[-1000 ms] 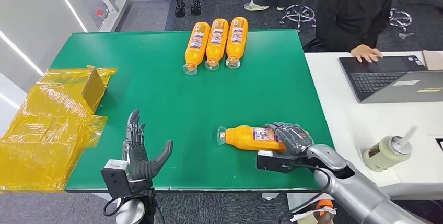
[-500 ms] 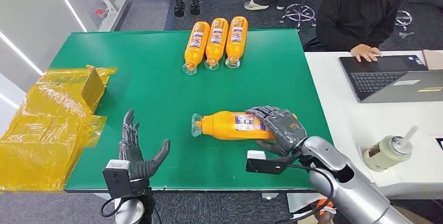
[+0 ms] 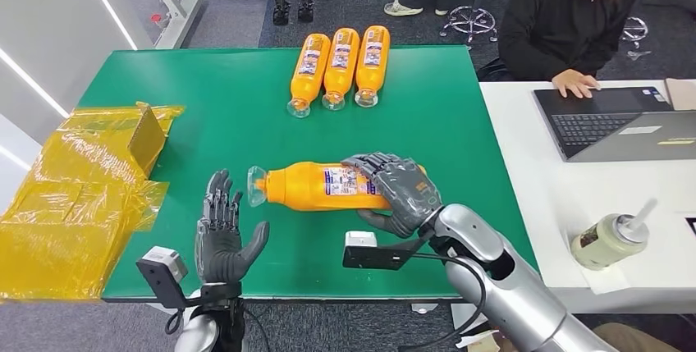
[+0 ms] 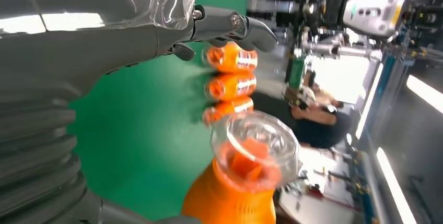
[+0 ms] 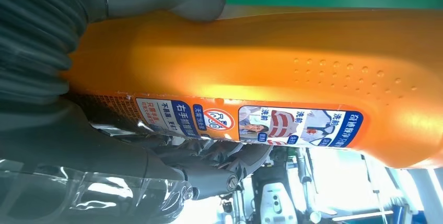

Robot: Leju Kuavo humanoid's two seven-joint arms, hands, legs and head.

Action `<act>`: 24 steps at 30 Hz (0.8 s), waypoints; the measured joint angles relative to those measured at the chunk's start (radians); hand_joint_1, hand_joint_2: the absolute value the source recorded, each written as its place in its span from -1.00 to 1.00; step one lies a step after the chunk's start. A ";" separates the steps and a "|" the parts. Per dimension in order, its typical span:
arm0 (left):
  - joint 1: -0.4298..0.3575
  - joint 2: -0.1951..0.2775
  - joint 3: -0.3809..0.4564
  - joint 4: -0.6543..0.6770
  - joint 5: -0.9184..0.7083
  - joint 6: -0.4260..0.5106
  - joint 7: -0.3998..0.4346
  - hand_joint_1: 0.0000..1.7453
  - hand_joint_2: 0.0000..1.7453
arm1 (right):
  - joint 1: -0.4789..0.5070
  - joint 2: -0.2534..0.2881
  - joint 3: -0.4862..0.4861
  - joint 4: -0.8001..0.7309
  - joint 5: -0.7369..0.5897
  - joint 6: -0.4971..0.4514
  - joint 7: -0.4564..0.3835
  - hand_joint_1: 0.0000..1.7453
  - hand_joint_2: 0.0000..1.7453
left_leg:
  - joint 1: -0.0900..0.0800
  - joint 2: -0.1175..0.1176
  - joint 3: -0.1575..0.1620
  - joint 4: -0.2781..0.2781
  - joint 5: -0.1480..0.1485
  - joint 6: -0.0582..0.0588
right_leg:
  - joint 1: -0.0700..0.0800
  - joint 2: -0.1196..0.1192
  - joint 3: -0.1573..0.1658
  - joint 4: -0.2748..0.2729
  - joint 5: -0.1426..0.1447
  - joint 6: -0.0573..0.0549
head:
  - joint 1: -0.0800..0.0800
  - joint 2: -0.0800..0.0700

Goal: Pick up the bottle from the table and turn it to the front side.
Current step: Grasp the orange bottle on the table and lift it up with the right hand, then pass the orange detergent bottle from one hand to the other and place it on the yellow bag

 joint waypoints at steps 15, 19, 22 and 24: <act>0.004 -0.002 0.000 -0.022 0.145 -0.139 0.023 -1.00 1.00 | 0.046 0.106 0.020 -0.005 0.024 -0.022 -0.033 1.00 1.00 | 0.000 0.000 0.000 0.000 0.000 0.000 | 0.000 0.000 0.000 0.000 0.000 0.000 | 0.000 0.000; 0.004 -0.002 0.000 -0.024 0.150 -0.143 0.023 -1.00 1.00 | 0.059 0.117 0.022 -0.006 0.021 -0.027 -0.040 1.00 1.00 | 0.000 0.000 0.000 0.000 0.000 0.000 | 0.000 0.000 0.000 0.000 0.000 0.000 | 0.000 0.000; 0.004 -0.001 0.000 -0.030 0.155 -0.143 0.023 -1.00 1.00 | 0.090 0.133 0.022 -0.013 0.019 -0.035 -0.048 1.00 1.00 | 0.000 0.000 0.000 0.000 0.000 0.000 | 0.000 0.000 0.000 0.000 0.000 0.000 | 0.000 0.000; 0.003 -0.001 0.000 -0.033 0.154 -0.143 0.023 -1.00 1.00 | 0.121 0.145 0.022 -0.019 0.015 -0.044 -0.050 1.00 1.00 | 0.000 0.000 0.000 0.000 0.000 0.000 | 0.000 0.000 0.000 0.000 0.000 0.000 | 0.000 0.000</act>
